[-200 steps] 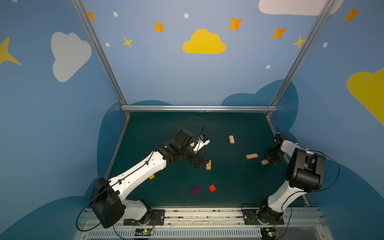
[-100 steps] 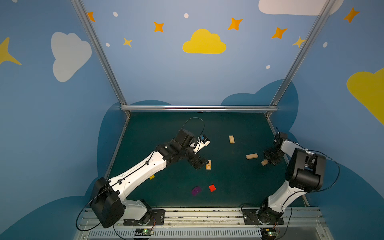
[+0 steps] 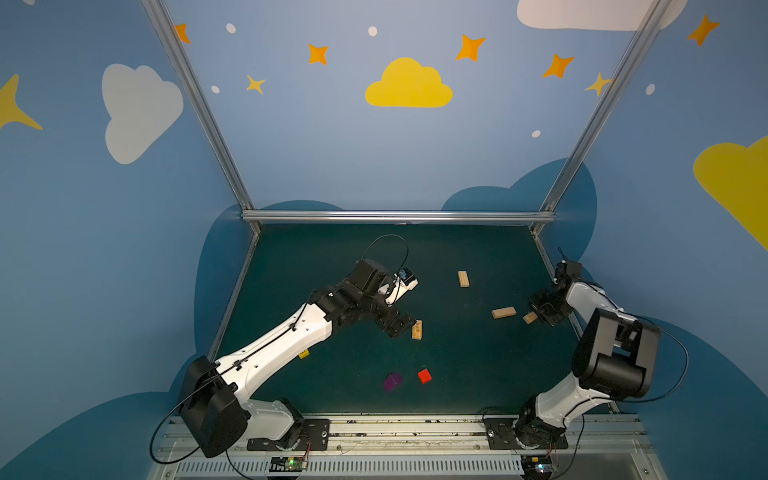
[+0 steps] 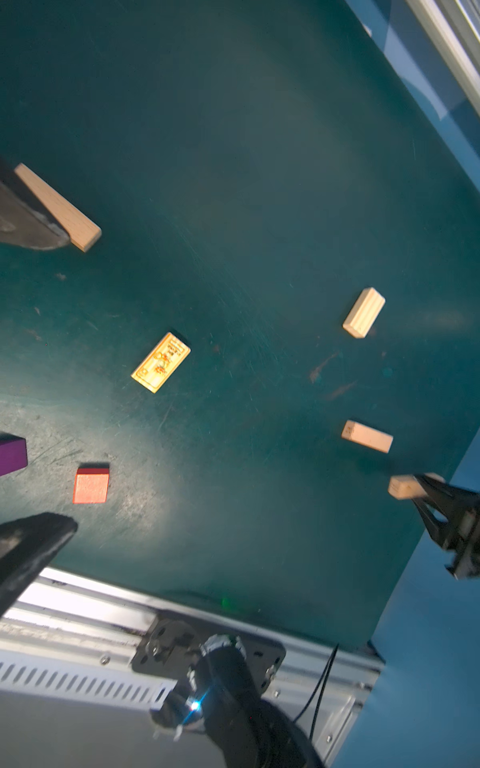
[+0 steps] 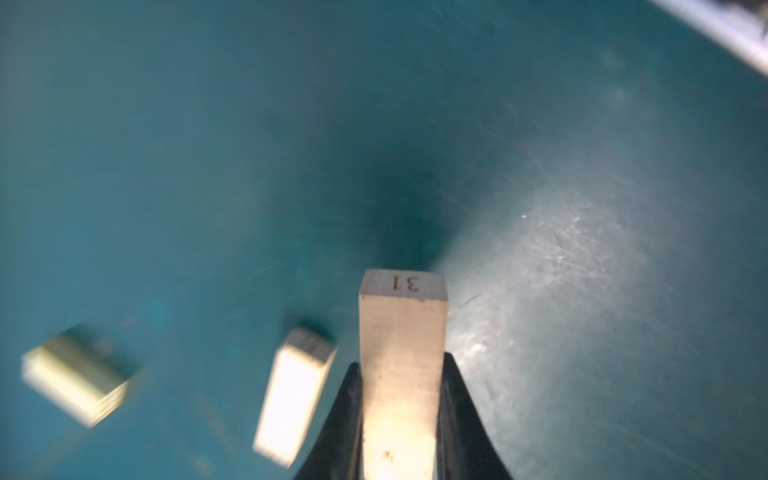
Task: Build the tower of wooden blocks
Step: 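Lift block 31 and carry it toward the table center with the right gripper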
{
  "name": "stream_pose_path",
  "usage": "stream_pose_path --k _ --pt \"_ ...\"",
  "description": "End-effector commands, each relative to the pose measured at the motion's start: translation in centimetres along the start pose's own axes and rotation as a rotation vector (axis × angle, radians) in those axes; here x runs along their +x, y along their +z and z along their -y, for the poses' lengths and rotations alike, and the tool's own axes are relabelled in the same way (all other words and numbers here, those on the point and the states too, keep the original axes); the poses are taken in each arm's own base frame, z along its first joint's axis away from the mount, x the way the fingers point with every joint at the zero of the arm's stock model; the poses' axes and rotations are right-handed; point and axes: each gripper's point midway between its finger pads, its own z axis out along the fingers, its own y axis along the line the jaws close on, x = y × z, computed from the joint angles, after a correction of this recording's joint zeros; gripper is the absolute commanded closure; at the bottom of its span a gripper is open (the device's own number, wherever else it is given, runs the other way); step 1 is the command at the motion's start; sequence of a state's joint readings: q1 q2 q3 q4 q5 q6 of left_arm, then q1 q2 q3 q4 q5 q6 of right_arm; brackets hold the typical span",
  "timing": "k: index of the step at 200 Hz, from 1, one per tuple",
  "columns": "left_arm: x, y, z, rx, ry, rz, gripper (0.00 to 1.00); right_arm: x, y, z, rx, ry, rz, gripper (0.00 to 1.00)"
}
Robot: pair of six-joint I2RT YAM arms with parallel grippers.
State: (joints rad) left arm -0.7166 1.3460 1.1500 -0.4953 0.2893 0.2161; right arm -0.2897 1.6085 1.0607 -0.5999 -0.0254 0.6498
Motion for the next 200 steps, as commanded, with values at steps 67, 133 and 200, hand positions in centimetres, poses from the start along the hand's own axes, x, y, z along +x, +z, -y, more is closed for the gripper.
stream_pose_path --k 67,133,200 --pt "-3.1 -2.5 -5.5 -0.210 -0.327 0.075 0.04 3.2 -12.8 -14.1 -0.401 -0.572 0.317 0.84" --pt "-2.2 -5.0 -4.5 -0.095 -0.549 0.070 0.06 15.8 -17.7 -22.8 -0.758 -1.102 0.319 0.83" --pt "6.6 -5.7 -6.5 -0.158 -0.724 -0.037 0.12 31.9 -17.3 -24.0 -0.915 -1.716 0.204 0.82"
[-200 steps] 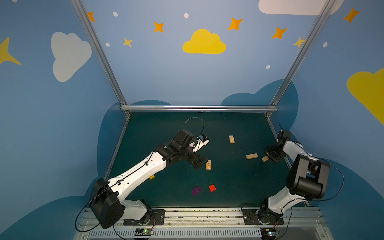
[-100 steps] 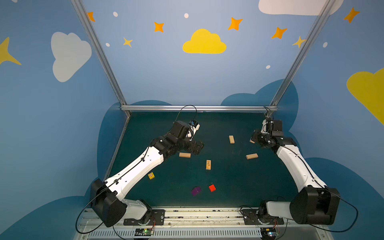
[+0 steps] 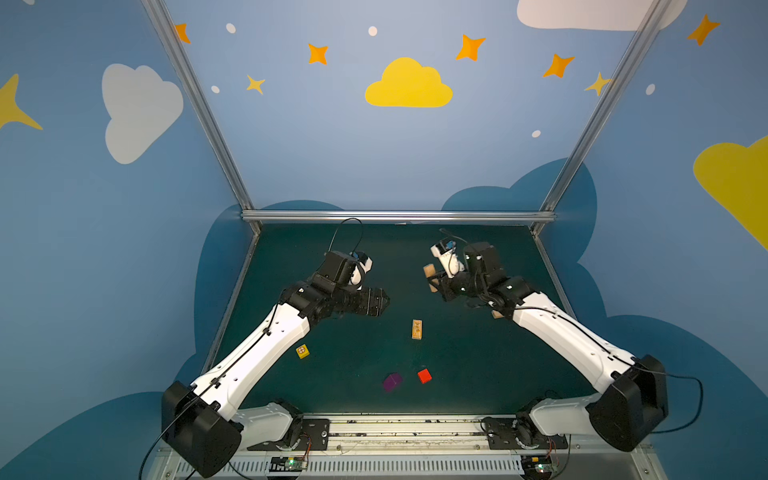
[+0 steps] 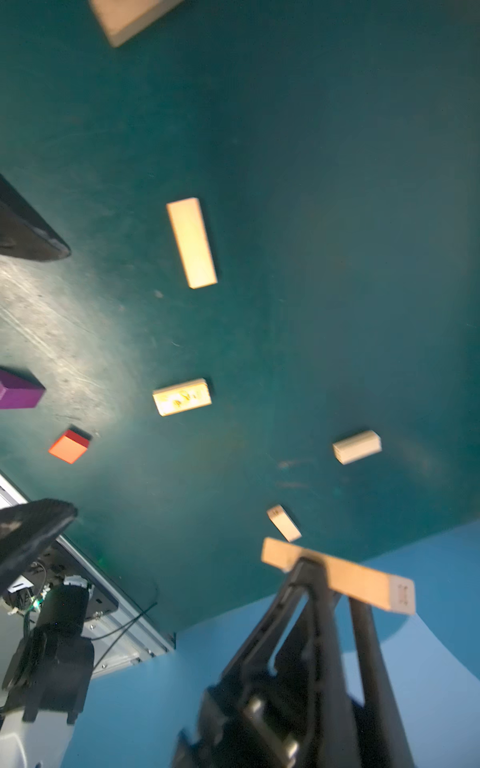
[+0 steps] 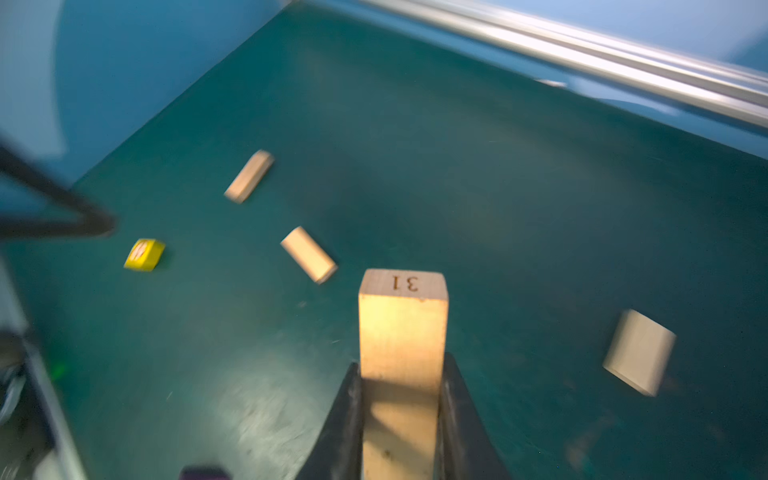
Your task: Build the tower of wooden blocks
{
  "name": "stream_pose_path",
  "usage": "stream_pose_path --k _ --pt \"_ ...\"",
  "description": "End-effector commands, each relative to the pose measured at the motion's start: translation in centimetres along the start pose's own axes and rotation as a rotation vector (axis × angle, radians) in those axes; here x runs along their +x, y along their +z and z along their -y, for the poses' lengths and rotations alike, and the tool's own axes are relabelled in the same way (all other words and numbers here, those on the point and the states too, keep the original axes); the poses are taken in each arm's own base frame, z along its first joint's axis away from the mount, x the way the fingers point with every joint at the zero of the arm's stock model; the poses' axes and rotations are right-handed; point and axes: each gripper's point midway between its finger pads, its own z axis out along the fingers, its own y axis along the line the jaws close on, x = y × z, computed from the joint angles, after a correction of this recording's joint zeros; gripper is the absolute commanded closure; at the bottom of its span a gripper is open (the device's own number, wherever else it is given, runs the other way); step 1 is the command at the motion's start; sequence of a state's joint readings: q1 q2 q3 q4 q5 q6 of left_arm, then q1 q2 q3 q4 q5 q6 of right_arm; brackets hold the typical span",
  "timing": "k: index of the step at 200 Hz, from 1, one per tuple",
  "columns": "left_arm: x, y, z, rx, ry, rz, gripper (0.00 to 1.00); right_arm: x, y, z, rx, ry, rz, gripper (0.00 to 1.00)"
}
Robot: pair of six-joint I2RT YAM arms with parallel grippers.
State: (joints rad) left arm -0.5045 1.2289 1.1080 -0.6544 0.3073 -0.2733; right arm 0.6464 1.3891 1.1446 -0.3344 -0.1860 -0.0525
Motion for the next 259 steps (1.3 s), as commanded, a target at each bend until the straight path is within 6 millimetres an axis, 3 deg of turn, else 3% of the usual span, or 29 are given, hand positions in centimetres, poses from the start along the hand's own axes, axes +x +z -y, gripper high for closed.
stream_pose_path --k 1,28,55,79,99,153,193,259 --pt "1.6 -0.9 -2.6 -0.028 -0.068 -0.006 0.12 0.1 1.6 -4.0 -0.104 -0.201 -0.025 0.82" --pt "2.2 -2.2 -5.9 -0.059 -0.201 0.028 0.14 1.9 3.8 -7.3 -0.155 -0.313 -0.110 0.83" --pt "4.2 -2.2 -6.6 -0.027 -0.293 -0.012 0.15 3.2 6.0 -9.9 -0.188 -0.386 -0.183 0.83" --pt "6.5 -1.7 -7.6 -0.066 -0.312 -0.079 0.16 4.5 8.1 -11.0 -0.186 -0.490 -0.248 0.83" --pt "6.8 -1.4 -9.1 -0.104 -0.321 -0.057 0.16 5.8 9.8 -11.9 -0.201 -0.535 -0.314 0.83" --pt "6.3 -1.9 -14.1 -0.198 -0.494 -0.027 0.16 7.0 12.7 -12.4 -0.220 -0.559 -0.343 0.83" --pt "6.6 -1.6 -14.1 -0.186 -0.499 -0.052 0.16 9.3 14.7 -11.8 -0.174 -0.632 -0.463 0.84" --pt "6.9 -1.3 -14.6 -0.205 -0.495 -0.077 0.16 10.2 16.6 -12.1 -0.188 -0.651 -0.487 0.81"
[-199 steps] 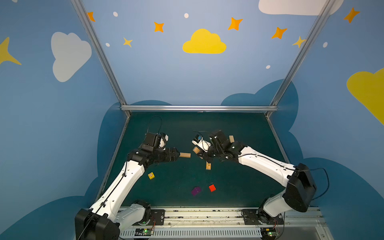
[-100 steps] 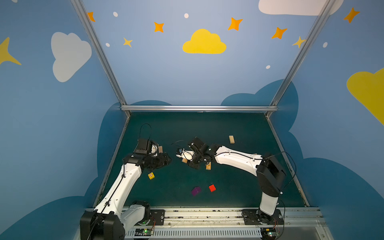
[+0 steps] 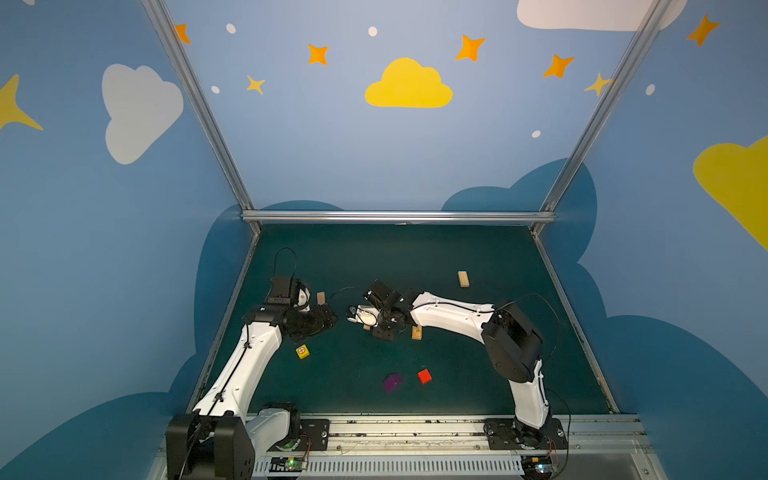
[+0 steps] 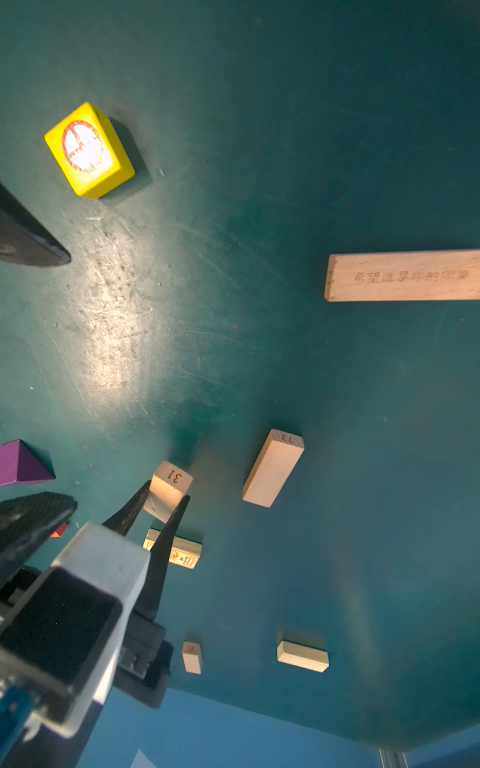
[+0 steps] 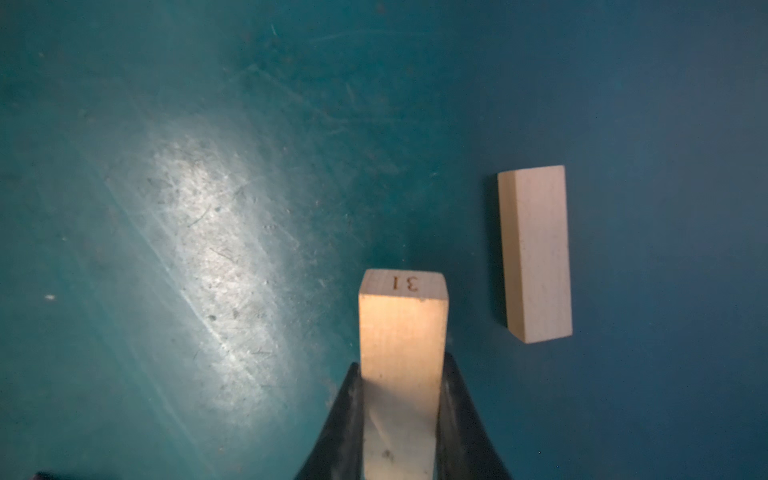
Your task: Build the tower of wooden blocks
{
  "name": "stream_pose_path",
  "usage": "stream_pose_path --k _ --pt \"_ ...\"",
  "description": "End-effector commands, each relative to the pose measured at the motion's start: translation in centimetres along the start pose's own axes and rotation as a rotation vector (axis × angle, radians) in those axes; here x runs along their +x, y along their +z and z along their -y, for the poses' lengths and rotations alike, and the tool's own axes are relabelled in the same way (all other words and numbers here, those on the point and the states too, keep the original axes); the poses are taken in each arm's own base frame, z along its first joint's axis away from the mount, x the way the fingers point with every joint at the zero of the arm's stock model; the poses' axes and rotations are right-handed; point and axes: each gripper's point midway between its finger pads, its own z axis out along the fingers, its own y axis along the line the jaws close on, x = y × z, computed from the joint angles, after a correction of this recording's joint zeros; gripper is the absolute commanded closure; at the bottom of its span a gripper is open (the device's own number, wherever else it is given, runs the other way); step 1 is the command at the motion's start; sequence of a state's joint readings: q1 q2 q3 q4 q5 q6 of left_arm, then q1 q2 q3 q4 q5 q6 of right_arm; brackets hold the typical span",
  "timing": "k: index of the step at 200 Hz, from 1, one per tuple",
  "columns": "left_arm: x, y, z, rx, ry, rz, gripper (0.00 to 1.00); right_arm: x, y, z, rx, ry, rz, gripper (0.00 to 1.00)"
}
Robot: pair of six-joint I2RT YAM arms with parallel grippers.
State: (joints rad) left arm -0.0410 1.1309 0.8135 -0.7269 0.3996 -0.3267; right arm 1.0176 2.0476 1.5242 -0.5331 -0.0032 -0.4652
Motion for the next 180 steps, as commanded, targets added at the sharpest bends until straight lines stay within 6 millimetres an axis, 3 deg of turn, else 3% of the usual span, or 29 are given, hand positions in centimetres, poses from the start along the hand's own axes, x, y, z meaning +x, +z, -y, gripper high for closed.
stream_pose_path --k 1,81,109,143,180 --pt "0.0 -0.1 -0.1 -0.006 0.011 -0.020 0.16 -0.6 0.4 0.1 -0.003 -0.016 -0.007 0.81" --pt "0.3 0.0 0.7 0.039 0.023 -0.028 0.16 -0.7 2.7 -0.5 -0.019 -0.043 -0.070 0.79" --pt "0.3 -0.1 0.6 0.039 0.022 -0.026 0.16 -0.8 2.9 -0.3 0.001 -0.057 -0.084 0.68" --pt "0.3 0.0 0.6 0.035 0.024 -0.026 0.15 -2.2 0.7 -0.3 0.009 -0.055 -0.022 0.48" --pt "0.0 -0.4 1.1 0.054 0.048 -0.008 0.16 -3.5 -3.5 0.3 0.070 -0.028 0.089 0.47"
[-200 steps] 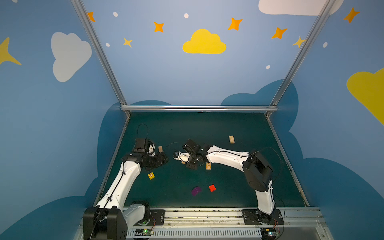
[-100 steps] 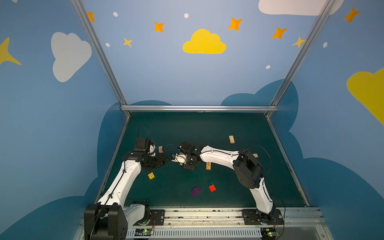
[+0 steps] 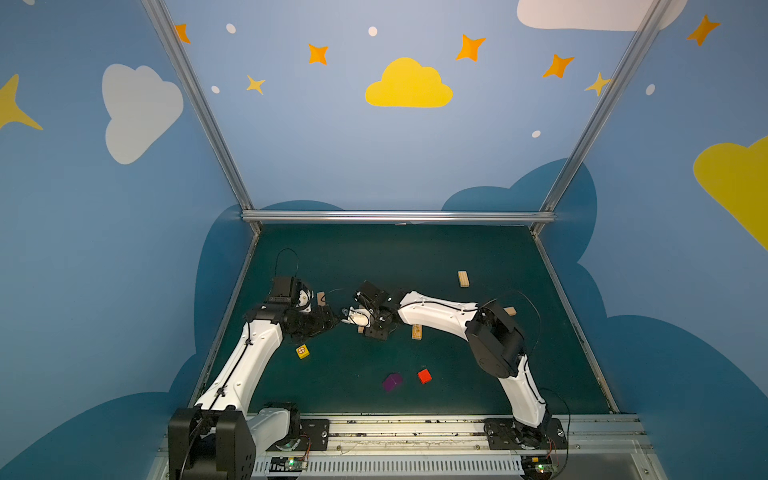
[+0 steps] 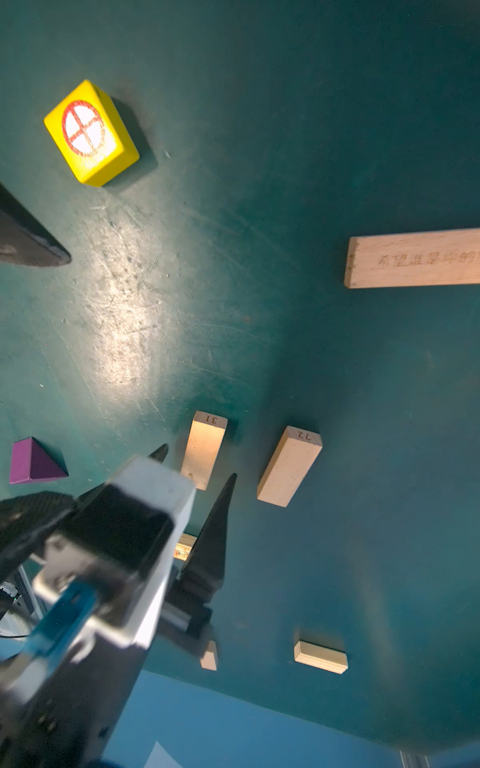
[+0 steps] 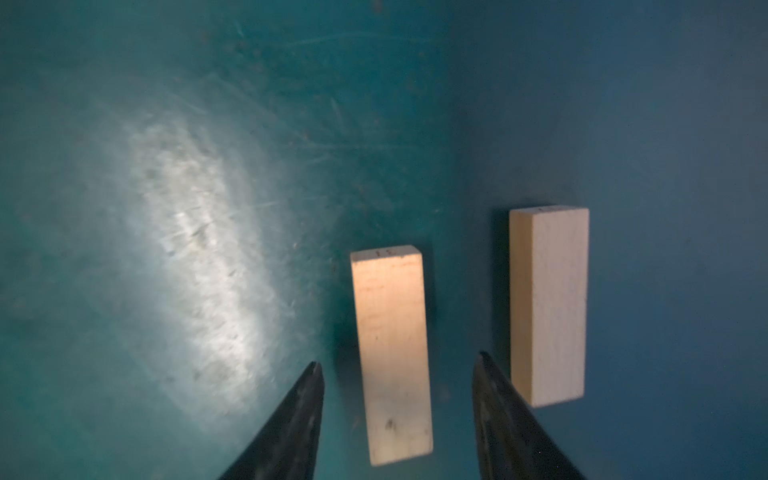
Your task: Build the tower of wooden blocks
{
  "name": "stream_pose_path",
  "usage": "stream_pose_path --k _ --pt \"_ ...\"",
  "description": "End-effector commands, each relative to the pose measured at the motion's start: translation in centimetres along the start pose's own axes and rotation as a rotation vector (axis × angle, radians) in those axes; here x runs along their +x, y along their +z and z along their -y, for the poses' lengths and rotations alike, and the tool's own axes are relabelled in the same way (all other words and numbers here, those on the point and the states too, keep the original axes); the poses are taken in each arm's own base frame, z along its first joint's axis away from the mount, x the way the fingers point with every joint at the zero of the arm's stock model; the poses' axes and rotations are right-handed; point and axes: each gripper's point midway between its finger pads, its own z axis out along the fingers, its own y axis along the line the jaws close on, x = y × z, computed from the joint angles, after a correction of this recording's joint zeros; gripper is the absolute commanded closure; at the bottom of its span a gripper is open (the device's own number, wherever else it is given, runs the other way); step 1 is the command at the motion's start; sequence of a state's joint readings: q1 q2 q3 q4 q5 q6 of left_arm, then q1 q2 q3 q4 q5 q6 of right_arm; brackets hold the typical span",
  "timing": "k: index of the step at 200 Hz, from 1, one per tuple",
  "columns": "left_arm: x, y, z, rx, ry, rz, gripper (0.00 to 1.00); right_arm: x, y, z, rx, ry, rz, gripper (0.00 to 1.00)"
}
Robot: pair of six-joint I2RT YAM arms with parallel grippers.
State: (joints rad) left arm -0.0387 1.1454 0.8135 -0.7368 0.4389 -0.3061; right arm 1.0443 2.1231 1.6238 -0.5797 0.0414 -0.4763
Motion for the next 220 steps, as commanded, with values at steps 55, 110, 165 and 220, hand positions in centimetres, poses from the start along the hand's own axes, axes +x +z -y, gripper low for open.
stream_pose_path --k 55,110,165,220 --pt "-0.9 -1.3 2.2 0.014 0.230 0.182 0.21 0.6 -7.5 0.7 0.148 0.166 0.217 0.54" --pt "0.5 0.0 2.8 -0.056 0.363 0.147 0.24 2.4 -6.5 -0.5 0.123 0.512 0.231 0.56" --pt "-0.2 2.4 3.9 -0.094 0.215 0.103 0.37 3.0 -4.7 -0.4 0.112 0.728 0.194 0.66" --pt "-0.4 5.1 3.8 -0.077 0.149 0.105 0.40 3.2 -2.8 -1.6 0.033 0.837 0.194 0.70"
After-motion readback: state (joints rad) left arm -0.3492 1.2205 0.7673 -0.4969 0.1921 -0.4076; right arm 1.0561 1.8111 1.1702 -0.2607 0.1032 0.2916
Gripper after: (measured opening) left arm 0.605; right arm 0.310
